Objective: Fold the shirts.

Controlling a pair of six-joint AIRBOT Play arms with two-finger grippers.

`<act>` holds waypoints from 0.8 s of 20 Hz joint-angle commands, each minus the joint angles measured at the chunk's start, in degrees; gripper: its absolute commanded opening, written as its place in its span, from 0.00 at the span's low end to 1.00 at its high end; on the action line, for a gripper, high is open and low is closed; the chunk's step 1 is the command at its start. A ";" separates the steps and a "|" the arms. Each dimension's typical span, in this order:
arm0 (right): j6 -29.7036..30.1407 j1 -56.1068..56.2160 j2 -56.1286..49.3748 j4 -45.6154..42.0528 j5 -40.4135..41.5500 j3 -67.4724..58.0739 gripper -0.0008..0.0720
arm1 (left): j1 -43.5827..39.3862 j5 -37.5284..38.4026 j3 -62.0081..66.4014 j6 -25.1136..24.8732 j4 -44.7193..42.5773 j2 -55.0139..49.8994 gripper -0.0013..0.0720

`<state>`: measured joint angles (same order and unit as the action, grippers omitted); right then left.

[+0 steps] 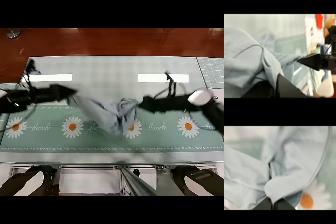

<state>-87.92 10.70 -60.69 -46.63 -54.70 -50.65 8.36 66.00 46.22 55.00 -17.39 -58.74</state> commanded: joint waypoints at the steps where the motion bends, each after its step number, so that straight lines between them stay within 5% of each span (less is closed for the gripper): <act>1: -4.09 -4.07 0.76 -13.92 -9.70 -28.70 0.06 | 5.14 0.22 18.43 4.46 0.20 4.00 0.04; 4: -3.61 -3.91 1.07 -21.11 -19.08 -53.86 0.06 | 9.53 1.22 36.20 10.54 -7.39 5.64 0.04; 7: -2.80 -3.63 4.61 -24.44 -26.43 -66.93 0.06 | 11.02 4.63 48.83 17.84 -24.98 8.37 0.04; 11: -2.75 -3.65 14.73 -27.91 -33.97 -67.04 0.06 | 9.90 13.29 52.00 21.24 -38.38 15.10 0.04; 16: -5.81 -3.74 24.87 -30.38 -46.07 -52.63 0.06 | 0.87 21.70 40.28 22.77 -42.40 22.21 0.04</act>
<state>-91.61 6.98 -41.28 -74.11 -93.10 -109.93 13.13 82.17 91.64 75.57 -55.02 -40.18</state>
